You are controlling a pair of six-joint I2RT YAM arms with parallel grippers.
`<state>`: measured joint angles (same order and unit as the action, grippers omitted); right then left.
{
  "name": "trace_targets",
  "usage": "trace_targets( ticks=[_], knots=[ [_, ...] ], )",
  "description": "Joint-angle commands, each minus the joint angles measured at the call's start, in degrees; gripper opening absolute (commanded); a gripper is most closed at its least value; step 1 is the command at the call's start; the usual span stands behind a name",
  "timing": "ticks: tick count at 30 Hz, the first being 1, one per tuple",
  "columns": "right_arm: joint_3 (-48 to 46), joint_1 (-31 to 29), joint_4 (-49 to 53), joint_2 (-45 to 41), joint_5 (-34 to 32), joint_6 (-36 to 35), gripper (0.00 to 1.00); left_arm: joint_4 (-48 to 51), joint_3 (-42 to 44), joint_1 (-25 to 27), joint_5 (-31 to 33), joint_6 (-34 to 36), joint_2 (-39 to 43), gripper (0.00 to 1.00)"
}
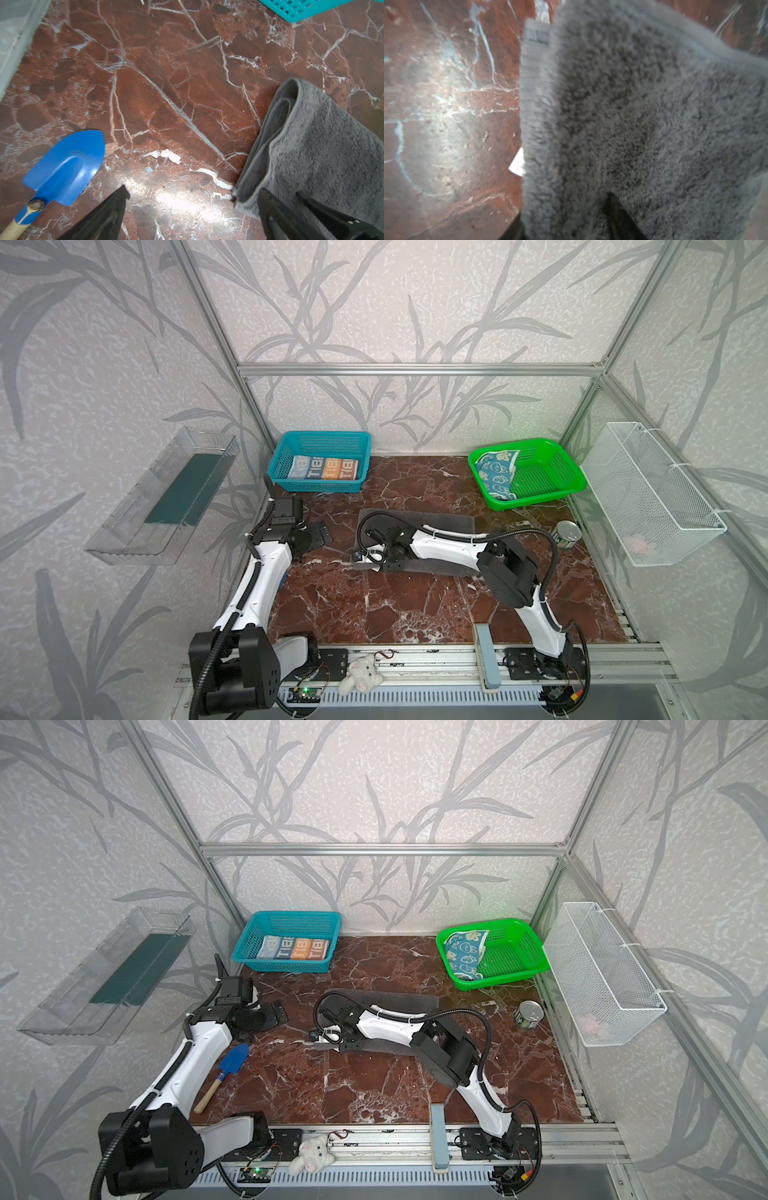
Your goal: Fold and stack the towels
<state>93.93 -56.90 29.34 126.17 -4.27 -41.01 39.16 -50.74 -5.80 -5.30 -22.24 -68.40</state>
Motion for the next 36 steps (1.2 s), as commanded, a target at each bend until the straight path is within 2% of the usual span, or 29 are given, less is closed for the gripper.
trace_targets(
  ticks=[1, 6, 9, 11, 14, 20, 26, 32, 36],
  knots=[
    [-6.8, 0.1, -0.9, 2.4, -0.9, -1.8, 0.30, 1.0, -1.2, -0.4, -2.7, -0.1, -0.4, 0.99],
    [-16.9, 1.6, -13.3, -5.1, 4.0, -2.8, 0.01, -0.3, -0.8, -0.5, -7.4, -0.7, -1.2, 0.99],
    [-21.9, 3.4, -20.0, -9.7, 7.4, -2.0, 0.00, -2.2, -0.4, -0.5, -12.8, -0.9, -2.0, 0.99],
    [-24.0, 5.2, -23.2, -12.2, 10.5, 0.0, 0.00, -4.6, 0.6, -0.4, -18.4, -3.1, -3.1, 0.99],
    [-27.4, 7.0, -27.9, -15.3, 14.2, 1.4, 0.00, -7.1, 1.9, -0.3, -22.5, -6.1, -4.7, 0.99],
    [-32.7, 8.7, -35.6, -19.0, 18.3, 2.7, 0.00, -10.9, 3.4, 0.5, -25.8, -8.5, -6.1, 0.99],
    [-35.3, 9.6, -41.0, -21.1, 20.1, 5.2, 0.00, -17.2, 5.9, 3.9, -27.8, -14.7, -8.1, 0.99],
    [-35.3, 10.2, -41.3, -21.3, 20.5, 6.5, 0.00, -21.3, 6.7, 7.6, -30.5, -19.6, -10.8, 0.99],
    [-35.1, 10.2, -41.6, -21.5, 20.6, 7.0, 0.00, -25.6, 8.2, 8.2, -32.2, -22.9, -11.1, 0.99]
  ],
)
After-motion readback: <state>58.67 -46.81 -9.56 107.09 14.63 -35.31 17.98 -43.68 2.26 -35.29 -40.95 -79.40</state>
